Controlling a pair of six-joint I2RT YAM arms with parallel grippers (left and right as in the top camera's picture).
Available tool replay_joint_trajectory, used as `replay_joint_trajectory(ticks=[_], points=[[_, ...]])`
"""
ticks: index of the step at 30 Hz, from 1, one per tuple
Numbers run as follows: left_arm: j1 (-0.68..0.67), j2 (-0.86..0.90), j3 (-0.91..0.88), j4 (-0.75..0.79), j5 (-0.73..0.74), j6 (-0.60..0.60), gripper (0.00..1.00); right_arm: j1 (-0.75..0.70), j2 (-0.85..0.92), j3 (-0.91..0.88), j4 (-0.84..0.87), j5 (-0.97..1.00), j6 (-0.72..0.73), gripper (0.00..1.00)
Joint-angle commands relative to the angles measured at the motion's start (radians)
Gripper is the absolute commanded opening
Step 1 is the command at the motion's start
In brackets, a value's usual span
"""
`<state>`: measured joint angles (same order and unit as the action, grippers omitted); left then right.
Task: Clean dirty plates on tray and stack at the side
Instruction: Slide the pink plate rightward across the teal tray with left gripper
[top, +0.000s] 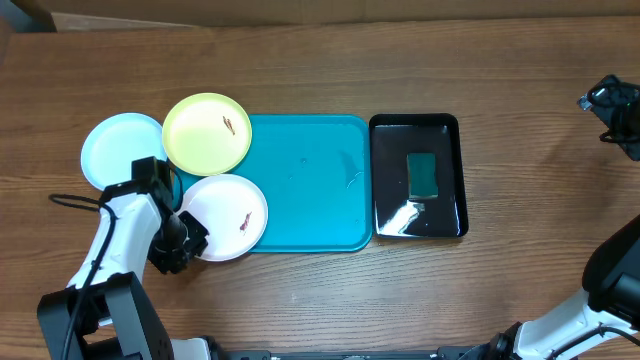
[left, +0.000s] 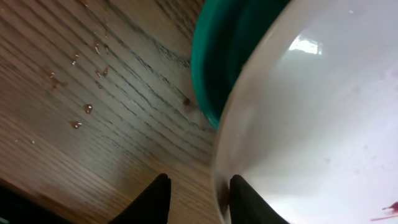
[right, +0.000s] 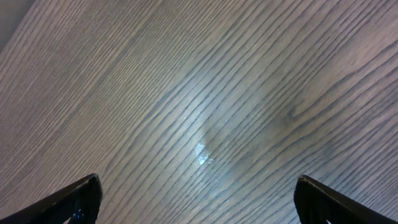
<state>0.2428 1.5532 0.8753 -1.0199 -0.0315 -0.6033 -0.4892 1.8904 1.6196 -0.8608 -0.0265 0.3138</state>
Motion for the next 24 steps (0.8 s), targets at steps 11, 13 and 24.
replay_joint_trajectory(ticks=[11, 13, 24], points=[[-0.001, -0.016, -0.008, -0.001, 0.031, 0.006, 0.04, -0.002, 0.002, 0.01, 0.003, -0.001, 0.001, 1.0], [-0.001, -0.016, -0.008, -0.006, 0.038, 0.006, 0.04, -0.002, 0.002, 0.01, 0.003, -0.001, 0.001, 1.0], [-0.002, -0.016, 0.014, 0.018, 0.302, 0.223, 0.04, -0.002, 0.002, 0.01, 0.003, -0.001, 0.001, 1.0]])
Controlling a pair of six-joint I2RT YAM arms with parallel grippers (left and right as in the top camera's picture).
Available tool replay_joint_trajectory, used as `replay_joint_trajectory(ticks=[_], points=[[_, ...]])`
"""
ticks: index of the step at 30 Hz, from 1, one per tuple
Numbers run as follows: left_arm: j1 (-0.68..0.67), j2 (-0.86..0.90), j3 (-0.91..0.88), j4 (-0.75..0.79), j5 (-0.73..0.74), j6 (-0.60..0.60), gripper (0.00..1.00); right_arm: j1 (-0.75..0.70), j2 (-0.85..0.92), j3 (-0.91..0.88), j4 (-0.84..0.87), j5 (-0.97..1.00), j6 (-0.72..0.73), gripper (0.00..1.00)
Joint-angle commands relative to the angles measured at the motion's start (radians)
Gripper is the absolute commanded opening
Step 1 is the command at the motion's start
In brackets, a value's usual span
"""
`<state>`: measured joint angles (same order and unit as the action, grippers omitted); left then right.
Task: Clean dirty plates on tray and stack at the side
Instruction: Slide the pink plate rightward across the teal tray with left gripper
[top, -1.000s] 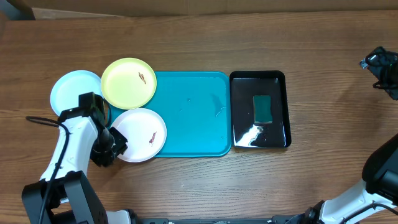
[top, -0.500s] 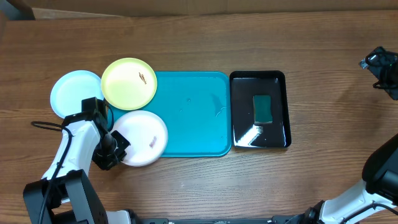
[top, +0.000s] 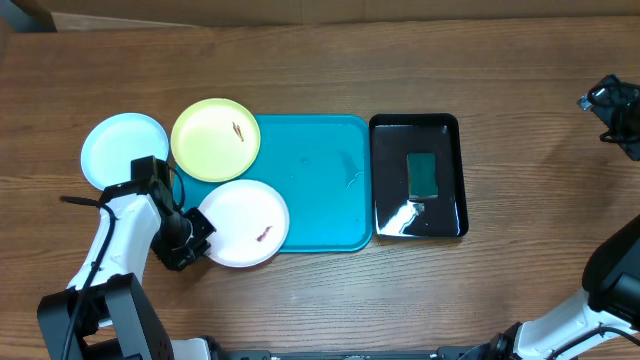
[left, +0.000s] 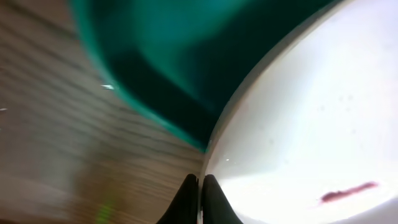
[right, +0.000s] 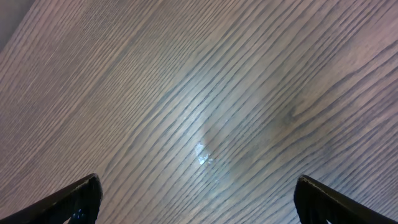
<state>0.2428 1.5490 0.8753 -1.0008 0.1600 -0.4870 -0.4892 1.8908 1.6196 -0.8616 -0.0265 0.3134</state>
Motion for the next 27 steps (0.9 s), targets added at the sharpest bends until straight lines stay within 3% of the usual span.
replay_joint_trajectory(ticks=[1, 11, 27], points=[[-0.002, -0.012, 0.02, -0.005, 0.118, 0.116, 0.04, -0.002, 0.001, 0.01, 0.004, -0.001, 0.002, 1.0], [-0.069, -0.012, 0.051, 0.01, 0.177, 0.121, 0.04, -0.002, 0.001, 0.01, 0.004, -0.001, 0.002, 1.0], [-0.378, -0.012, 0.05, 0.266, 0.149, -0.264, 0.04, -0.002, 0.001, 0.01, 0.004, -0.001, 0.002, 1.0]])
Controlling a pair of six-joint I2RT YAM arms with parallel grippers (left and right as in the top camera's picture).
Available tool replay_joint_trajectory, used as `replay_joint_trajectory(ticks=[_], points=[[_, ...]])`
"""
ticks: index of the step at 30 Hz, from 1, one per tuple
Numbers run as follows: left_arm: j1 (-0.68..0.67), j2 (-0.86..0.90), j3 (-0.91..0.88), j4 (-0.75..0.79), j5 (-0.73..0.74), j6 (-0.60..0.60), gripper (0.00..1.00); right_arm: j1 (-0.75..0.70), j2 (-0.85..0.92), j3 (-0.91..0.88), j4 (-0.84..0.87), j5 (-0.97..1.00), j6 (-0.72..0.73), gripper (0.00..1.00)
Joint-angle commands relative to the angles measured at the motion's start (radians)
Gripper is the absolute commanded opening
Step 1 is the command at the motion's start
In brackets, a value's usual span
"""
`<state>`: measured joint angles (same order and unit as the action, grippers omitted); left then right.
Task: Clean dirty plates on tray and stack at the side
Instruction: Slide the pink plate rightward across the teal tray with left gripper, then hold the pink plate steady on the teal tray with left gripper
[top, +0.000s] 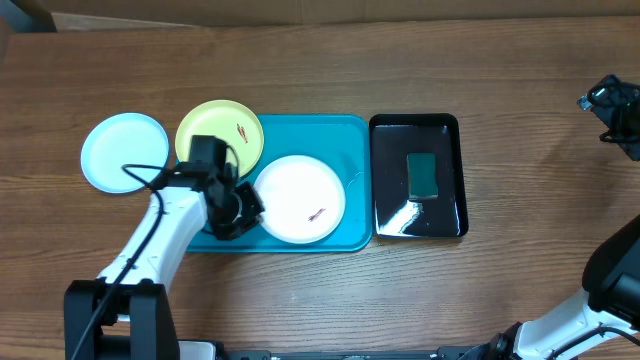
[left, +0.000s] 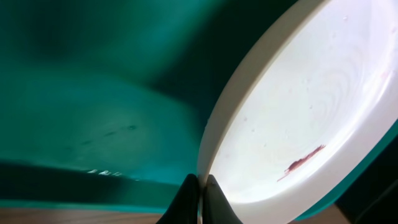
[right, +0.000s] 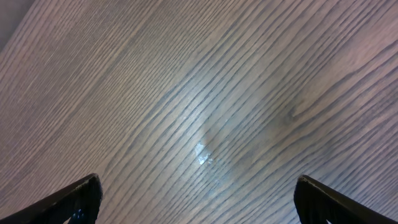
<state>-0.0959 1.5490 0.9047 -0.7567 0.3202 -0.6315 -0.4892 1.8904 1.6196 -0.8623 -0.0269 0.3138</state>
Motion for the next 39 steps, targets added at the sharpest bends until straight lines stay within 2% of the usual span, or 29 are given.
replay_joint_trajectory(ticks=[1, 6, 9, 12, 17, 21, 24, 29, 33, 39], points=[[-0.06, -0.012, 0.02, 0.034, -0.027, -0.149, 0.04, -0.002, 0.002, 0.01, 0.005, 0.0, 0.001, 1.0], [-0.135, -0.012, 0.02, 0.063, -0.093, -0.192, 0.04, -0.002, 0.002, 0.01, 0.005, 0.0, 0.001, 1.0], [-0.164, -0.012, 0.02, 0.058, -0.127, -0.173, 0.12, -0.002, 0.002, 0.01, 0.005, 0.0, 0.001, 1.0], [-0.168, -0.012, 0.021, 0.061, -0.145, -0.088, 0.28, -0.002, 0.002, 0.01, 0.005, 0.0, 0.001, 1.0], [-0.151, -0.012, 0.091, 0.072, -0.144, 0.202, 0.47, -0.002, 0.002, 0.01, 0.005, 0.0, 0.001, 1.0], [-0.151, -0.012, 0.222, 0.047, -0.159, 0.371, 0.45, -0.002, 0.002, 0.01, 0.005, 0.0, 0.001, 1.0], [-0.151, -0.012, 0.283, 0.055, -0.203, 0.394, 0.45, -0.002, 0.002, 0.01, 0.005, 0.0, 0.001, 1.0], [-0.153, 0.008, 0.288, 0.092, -0.227, 0.445, 0.45, -0.002, 0.002, 0.01, 0.005, 0.0, 0.001, 1.0], [-0.153, 0.063, 0.288, 0.102, -0.226, 0.491, 0.45, -0.002, 0.002, 0.01, 0.005, 0.0, 0.001, 1.0], [-0.164, 0.193, 0.288, 0.111, -0.211, 0.494, 0.45, -0.002, 0.002, 0.01, 0.005, 0.0, 0.001, 1.0]])
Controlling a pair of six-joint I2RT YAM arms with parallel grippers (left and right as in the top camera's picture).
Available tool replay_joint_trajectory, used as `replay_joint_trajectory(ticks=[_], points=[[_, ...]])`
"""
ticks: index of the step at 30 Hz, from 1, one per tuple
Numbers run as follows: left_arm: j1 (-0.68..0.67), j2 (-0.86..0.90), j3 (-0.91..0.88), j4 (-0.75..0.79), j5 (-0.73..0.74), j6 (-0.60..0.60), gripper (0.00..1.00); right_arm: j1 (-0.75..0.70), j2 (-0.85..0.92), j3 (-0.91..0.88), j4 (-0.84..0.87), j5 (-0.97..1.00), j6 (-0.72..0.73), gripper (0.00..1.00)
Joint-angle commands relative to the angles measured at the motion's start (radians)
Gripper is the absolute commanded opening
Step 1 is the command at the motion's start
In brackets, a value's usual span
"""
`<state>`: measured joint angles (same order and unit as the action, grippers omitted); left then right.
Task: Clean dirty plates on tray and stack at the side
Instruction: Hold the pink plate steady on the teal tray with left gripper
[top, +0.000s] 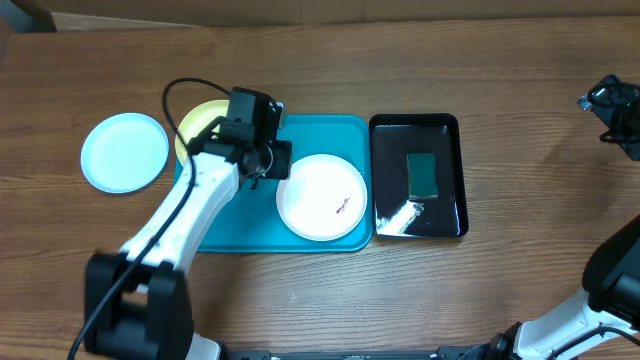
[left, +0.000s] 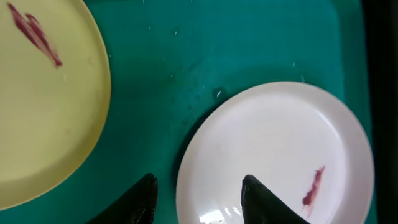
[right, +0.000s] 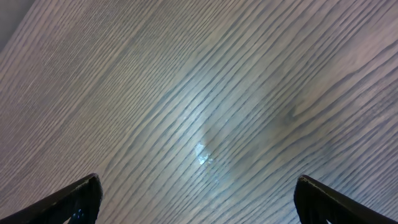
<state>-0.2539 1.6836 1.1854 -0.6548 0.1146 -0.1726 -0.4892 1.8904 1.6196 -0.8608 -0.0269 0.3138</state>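
Note:
A white plate (top: 322, 196) with a reddish smear lies flat on the right part of the teal tray (top: 300, 135); it also fills the lower right of the left wrist view (left: 273, 143). A yellow plate (top: 200, 125) with a red smear sits at the tray's left end, partly hidden by my left arm, and shows in the wrist view (left: 43, 106). My left gripper (top: 268, 160) hangs open over the tray just left of the white plate (left: 199, 199). A pale blue plate (top: 124, 152) rests on the table left of the tray. My right gripper (top: 610, 110) stands open at the far right.
A black tray (top: 418, 176) holding a green sponge (top: 422, 174) and some water sits right of the teal tray. A black cable loops above my left arm. Wooden table (right: 199, 93) lies under the right gripper.
My left gripper has let go of the white plate, which now lies flat further right on the tray. The gripper has moved up and right and stands open above the tray.
The white plate overlapped the tray's lower left corner with my left gripper open at its rim. Then the gripper was shut on the rim and the plate lay further right, then at mid-tray. Now it rests released at the tray's right. The right arm stayed still.

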Motion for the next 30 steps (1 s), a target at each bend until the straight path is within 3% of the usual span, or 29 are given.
replay_joint_trajectory(ticks=[1, 9, 30], points=[[-0.01, 0.077, 0.008, 0.013, -0.005, 0.036, 0.44, -0.002, 0.002, 0.01, 0.003, 0.0, 0.001, 1.0], [-0.016, 0.164, 0.008, 0.039, 0.055, 0.035, 0.34, -0.002, 0.002, 0.01, 0.003, 0.0, 0.001, 1.0], [-0.015, 0.177, 0.008, 0.023, 0.03, 0.04, 0.33, -0.002, 0.002, 0.01, 0.003, 0.0, 0.001, 1.0]])
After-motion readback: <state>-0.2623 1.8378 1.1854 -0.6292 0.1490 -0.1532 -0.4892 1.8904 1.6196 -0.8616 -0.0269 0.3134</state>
